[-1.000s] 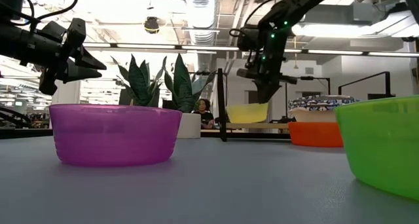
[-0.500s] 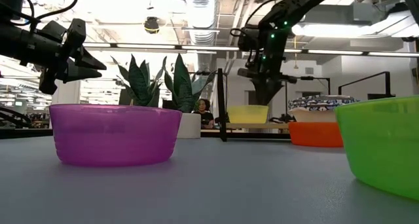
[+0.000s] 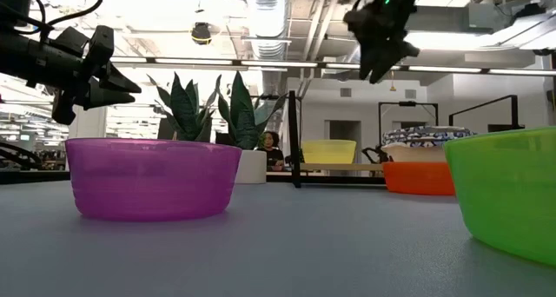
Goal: Place and stack bowls onto a shelf
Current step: Stack the red bowl on the yellow bowl on the shelf
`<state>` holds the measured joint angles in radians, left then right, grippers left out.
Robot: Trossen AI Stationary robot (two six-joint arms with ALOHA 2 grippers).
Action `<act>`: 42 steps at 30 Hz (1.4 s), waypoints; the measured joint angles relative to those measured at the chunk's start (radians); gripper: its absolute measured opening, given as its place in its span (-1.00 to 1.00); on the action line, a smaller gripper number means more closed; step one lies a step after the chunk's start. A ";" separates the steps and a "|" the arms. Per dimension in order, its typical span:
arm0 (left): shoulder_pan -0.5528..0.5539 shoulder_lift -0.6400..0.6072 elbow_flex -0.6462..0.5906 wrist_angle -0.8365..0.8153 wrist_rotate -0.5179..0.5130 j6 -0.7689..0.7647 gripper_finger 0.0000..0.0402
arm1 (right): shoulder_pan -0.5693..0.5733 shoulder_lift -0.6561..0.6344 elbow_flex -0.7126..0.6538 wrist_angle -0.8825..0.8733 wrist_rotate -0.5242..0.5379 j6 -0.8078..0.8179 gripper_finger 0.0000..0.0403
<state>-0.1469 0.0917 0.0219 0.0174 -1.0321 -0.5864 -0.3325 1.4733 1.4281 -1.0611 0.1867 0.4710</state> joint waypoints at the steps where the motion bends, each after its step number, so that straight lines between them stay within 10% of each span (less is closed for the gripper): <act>1: 0.000 0.000 0.000 0.000 0.000 0.000 -0.51 | 0.041 -0.008 -0.018 -0.012 0.004 0.006 -0.10; 11: 0.000 0.000 0.000 0.000 0.000 0.000 -0.51 | 0.337 -0.014 -0.321 0.047 0.030 0.149 -0.06; 31: 0.000 0.000 0.000 0.000 0.000 0.000 -0.51 | 0.324 0.061 -0.560 0.295 -0.024 0.201 0.00; 42: 0.000 0.000 0.000 0.000 0.001 0.000 -0.51 | 0.334 0.087 -0.553 0.297 -0.077 0.210 -0.89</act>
<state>-0.1468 0.0917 0.0219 0.0174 -1.0313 -0.5868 0.0017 1.5606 0.8749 -0.7641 0.1098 0.6807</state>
